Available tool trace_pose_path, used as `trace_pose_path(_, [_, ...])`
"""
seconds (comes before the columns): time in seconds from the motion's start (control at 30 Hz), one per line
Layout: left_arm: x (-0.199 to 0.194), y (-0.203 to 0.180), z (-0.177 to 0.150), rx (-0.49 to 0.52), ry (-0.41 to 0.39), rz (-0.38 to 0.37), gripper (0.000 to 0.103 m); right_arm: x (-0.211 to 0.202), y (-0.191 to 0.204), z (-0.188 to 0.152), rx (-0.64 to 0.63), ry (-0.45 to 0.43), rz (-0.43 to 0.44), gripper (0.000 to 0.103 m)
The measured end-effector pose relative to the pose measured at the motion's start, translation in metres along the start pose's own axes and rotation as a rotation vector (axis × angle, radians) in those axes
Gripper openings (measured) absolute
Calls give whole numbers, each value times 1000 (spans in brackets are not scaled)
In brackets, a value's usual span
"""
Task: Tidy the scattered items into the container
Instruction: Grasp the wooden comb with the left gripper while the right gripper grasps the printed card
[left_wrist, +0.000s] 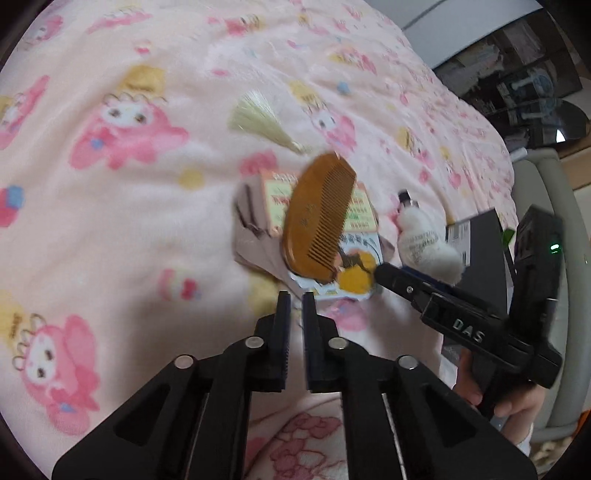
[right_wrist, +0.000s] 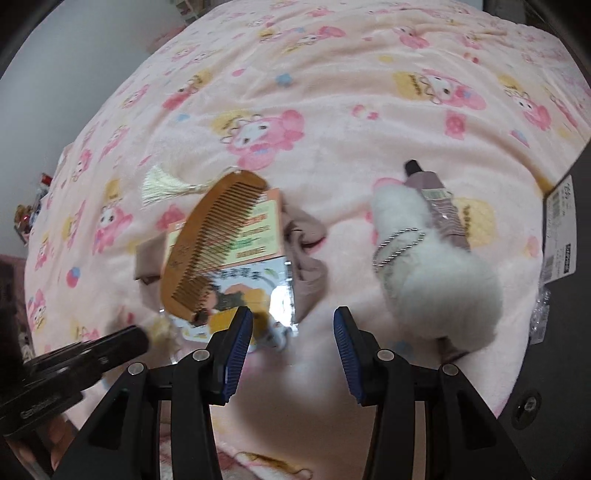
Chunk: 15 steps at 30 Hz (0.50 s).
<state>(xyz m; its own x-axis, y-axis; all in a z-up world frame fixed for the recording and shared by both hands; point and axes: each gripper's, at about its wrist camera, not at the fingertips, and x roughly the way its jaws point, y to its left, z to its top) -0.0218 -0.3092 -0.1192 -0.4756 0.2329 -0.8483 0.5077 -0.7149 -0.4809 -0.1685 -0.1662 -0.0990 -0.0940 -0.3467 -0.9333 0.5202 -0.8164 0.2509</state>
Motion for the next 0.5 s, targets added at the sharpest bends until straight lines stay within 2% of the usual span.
trace_pose_path(0.03, [-4,2,5,-2,-24,-5,45,2,-4,1,11,2,-3,45])
trace_pose_path(0.07, [-6,2,13,-8,-41,-9,55,4,-7,3,17,5,1,52])
trace_pose_path(0.17, [4,-6,38,39,-58,-16,55,17,-8,8,20,38,39,61])
trace_pose_path(0.23, [26,-17,56,87,-32,50,55,22,-7,8,10,46,57,61])
trace_pose_path(0.3, [47,-25,65,123,14,124,55,20,-4,5,2,31,66,52])
trace_pose_path(0.33, [56,-28,68,131,42,127,56,19,-3,4,4,41,88,36])
trace_pose_path(0.37, [60,-30,67,135,54,142,55,18,-2,3,6,51,118,27])
trace_pose_path(0.43, [61,-33,64,151,48,183,51,10,1,1,-2,43,147,19])
trace_pose_path(0.5, [55,-36,58,165,45,186,37,-2,3,-3,-23,4,138,15])
